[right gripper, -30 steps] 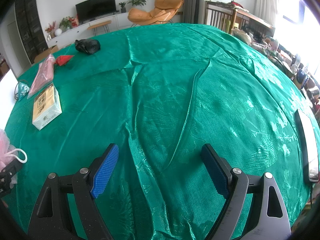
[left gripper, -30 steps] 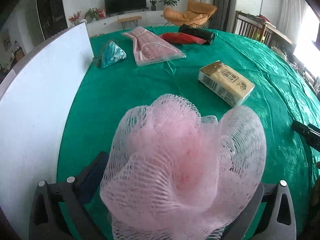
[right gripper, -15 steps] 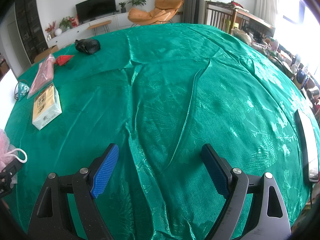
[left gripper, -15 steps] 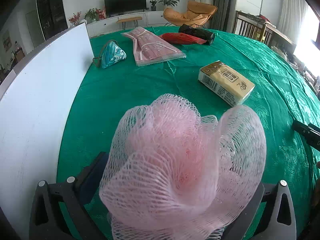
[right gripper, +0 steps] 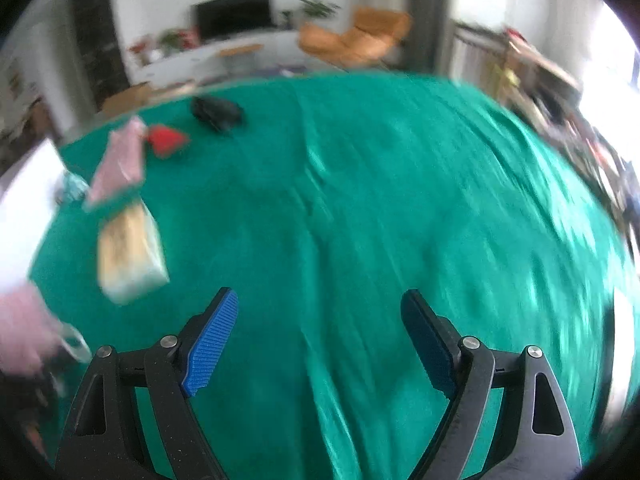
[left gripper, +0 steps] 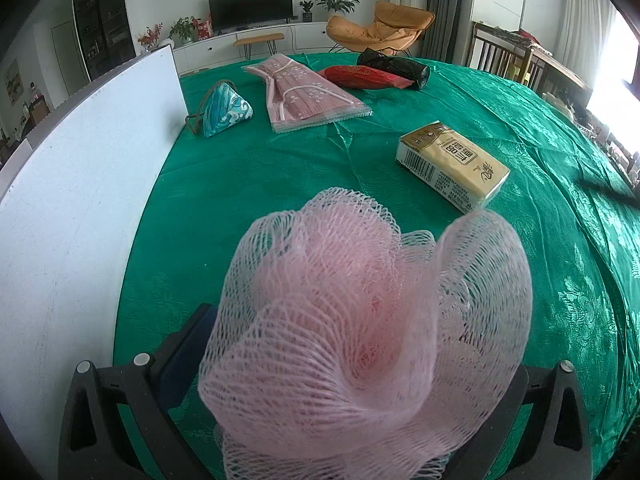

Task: Organize soft objects
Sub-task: 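Move the right tool to the red snack packet and close on it, then lower the red snack packet to the table and open the right tool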

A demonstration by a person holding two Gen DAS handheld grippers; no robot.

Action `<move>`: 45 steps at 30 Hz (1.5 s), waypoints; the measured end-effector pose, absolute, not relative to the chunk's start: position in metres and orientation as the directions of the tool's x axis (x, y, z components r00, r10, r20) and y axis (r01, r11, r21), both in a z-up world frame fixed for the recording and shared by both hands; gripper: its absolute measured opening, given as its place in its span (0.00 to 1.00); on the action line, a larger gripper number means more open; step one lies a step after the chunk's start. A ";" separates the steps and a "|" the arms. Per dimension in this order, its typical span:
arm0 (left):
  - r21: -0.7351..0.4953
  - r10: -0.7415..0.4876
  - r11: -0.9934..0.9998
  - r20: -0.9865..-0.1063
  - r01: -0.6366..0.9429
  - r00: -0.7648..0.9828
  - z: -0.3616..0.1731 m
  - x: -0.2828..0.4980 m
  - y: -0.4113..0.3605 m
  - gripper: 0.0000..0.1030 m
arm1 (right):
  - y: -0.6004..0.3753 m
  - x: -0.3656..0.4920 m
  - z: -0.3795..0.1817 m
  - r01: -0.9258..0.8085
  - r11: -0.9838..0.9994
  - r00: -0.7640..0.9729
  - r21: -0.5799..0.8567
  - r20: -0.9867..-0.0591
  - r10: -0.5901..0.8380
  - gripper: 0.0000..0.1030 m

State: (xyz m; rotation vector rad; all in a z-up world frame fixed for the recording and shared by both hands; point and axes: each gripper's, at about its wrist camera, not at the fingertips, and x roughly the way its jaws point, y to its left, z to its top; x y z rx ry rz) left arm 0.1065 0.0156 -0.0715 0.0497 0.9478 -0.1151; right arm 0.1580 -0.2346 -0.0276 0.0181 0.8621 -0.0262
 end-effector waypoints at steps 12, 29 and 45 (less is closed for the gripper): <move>-0.007 -0.075 0.993 -0.812 0.119 0.578 -0.072 0.107 0.016 1.00 | -0.088 0.352 -0.021 -0.351 0.929 0.519 -0.121 -0.851 0.085 0.80; -0.007 -0.075 0.993 -0.812 0.119 0.579 -0.072 0.107 0.016 1.00 | -0.155 0.318 -0.028 -0.208 0.969 0.453 0.134 -0.865 0.217 0.16; -0.007 -0.074 0.993 -0.812 0.118 0.579 -0.072 0.107 0.016 1.00 | -0.214 0.086 -0.022 -0.057 0.991 0.563 0.120 -0.816 0.132 0.17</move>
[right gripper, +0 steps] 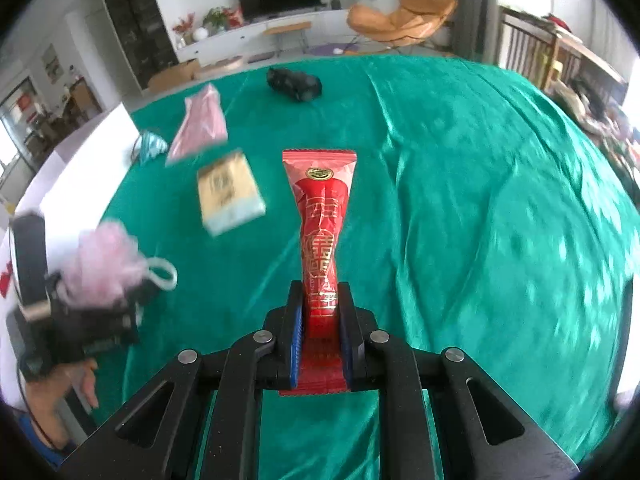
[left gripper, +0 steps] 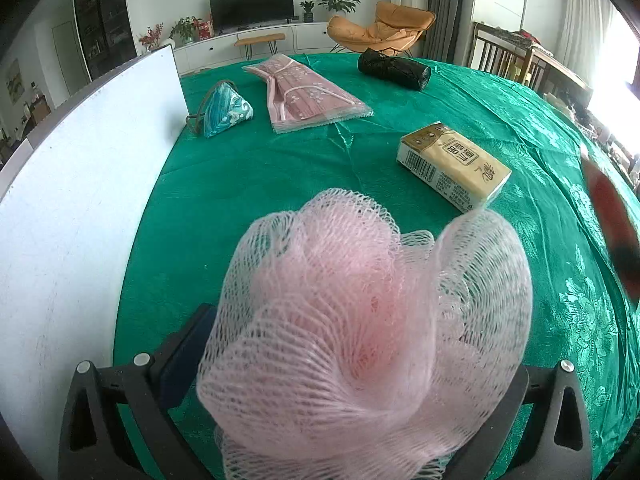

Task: Organize soft objects
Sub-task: 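Lower the red snack packet to the table and open the right tool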

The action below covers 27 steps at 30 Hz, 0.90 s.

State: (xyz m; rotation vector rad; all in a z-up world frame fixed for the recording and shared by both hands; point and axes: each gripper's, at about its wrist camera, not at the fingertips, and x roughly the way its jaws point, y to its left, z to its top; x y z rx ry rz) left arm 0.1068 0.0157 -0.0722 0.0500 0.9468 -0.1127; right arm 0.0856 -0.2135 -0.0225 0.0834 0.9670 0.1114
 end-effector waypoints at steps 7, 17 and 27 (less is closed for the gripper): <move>-0.006 -0.074 0.993 -0.812 0.118 0.579 -0.072 0.107 0.016 1.00 | -0.197 0.072 -0.055 -0.003 0.998 0.589 0.064 -0.806 0.053 0.71; -0.006 -0.074 0.993 -0.812 0.118 0.579 -0.072 0.107 0.016 1.00 | -0.190 0.064 -0.065 0.012 1.000 0.625 -0.004 -0.781 -0.010 0.76; -0.006 -0.074 0.993 -0.812 0.118 0.579 -0.072 0.107 0.016 1.00 | -0.189 0.065 -0.066 0.012 1.000 0.625 -0.005 -0.781 -0.011 0.77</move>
